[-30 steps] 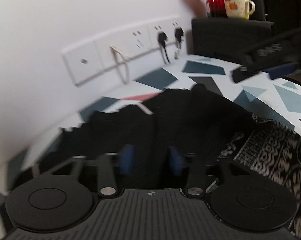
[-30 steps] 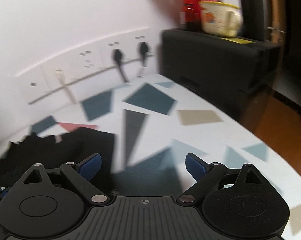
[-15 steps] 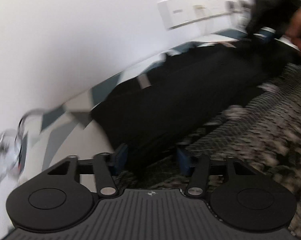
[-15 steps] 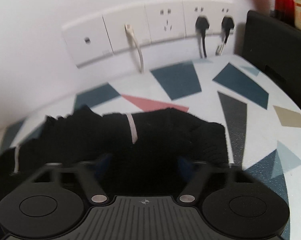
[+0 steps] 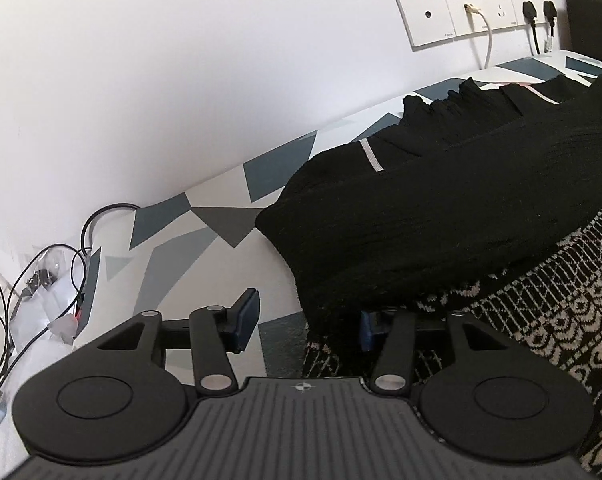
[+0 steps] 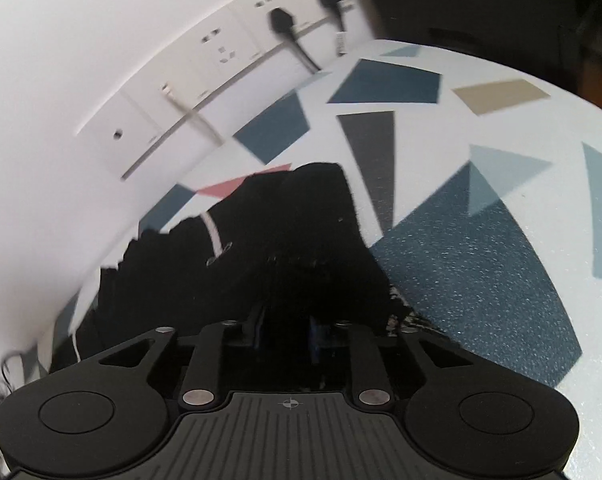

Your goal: Fold clothes

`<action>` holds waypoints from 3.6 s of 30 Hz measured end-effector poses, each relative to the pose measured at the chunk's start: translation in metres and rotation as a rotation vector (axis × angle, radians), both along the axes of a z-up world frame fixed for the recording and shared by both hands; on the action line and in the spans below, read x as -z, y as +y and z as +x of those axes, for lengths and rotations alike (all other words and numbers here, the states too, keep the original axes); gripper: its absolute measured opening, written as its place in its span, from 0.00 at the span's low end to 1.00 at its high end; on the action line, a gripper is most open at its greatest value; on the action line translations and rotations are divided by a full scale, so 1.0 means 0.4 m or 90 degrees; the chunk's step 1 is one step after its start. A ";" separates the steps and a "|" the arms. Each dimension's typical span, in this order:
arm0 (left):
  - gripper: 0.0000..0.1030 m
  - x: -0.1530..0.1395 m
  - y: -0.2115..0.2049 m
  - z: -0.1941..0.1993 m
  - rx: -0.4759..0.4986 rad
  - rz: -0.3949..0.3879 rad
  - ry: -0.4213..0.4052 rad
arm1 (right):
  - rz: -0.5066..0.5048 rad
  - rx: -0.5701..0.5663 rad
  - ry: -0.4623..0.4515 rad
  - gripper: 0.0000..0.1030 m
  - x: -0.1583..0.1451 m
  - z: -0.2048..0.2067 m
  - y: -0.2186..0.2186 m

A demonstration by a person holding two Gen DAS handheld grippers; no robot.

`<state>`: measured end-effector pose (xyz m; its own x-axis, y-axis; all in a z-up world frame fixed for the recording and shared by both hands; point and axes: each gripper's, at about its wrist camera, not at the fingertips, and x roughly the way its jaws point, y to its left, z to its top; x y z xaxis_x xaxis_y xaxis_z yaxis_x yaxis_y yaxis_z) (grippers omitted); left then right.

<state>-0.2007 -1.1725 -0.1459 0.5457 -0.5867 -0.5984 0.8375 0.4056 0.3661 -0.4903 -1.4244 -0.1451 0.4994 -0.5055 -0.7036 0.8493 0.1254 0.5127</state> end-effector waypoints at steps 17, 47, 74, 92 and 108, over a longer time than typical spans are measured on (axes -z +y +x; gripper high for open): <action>0.51 0.002 -0.007 0.005 -0.026 -0.004 0.016 | 0.029 0.089 0.038 0.53 -0.072 -0.042 0.022; 0.64 0.000 -0.020 0.020 -0.060 -0.007 0.029 | -0.018 0.002 0.065 0.16 -0.033 -0.008 -0.027; 0.95 -0.089 0.109 -0.021 -0.187 0.043 0.255 | -0.122 -0.182 0.254 0.98 -0.120 0.086 0.093; 1.00 -0.016 0.324 -0.123 -0.130 0.064 0.316 | -0.041 -0.169 0.275 0.99 -0.034 -0.156 0.382; 1.00 -0.010 0.360 -0.159 -0.177 0.059 0.322 | -0.056 -0.201 0.327 0.99 0.004 -0.180 0.425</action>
<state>-0.2644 -1.0286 -0.1418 0.3048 -0.3950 -0.8667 0.7841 0.6206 -0.0071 -0.5625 -1.2542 -0.1465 0.2425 -0.4552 -0.8567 0.9005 0.4342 0.0243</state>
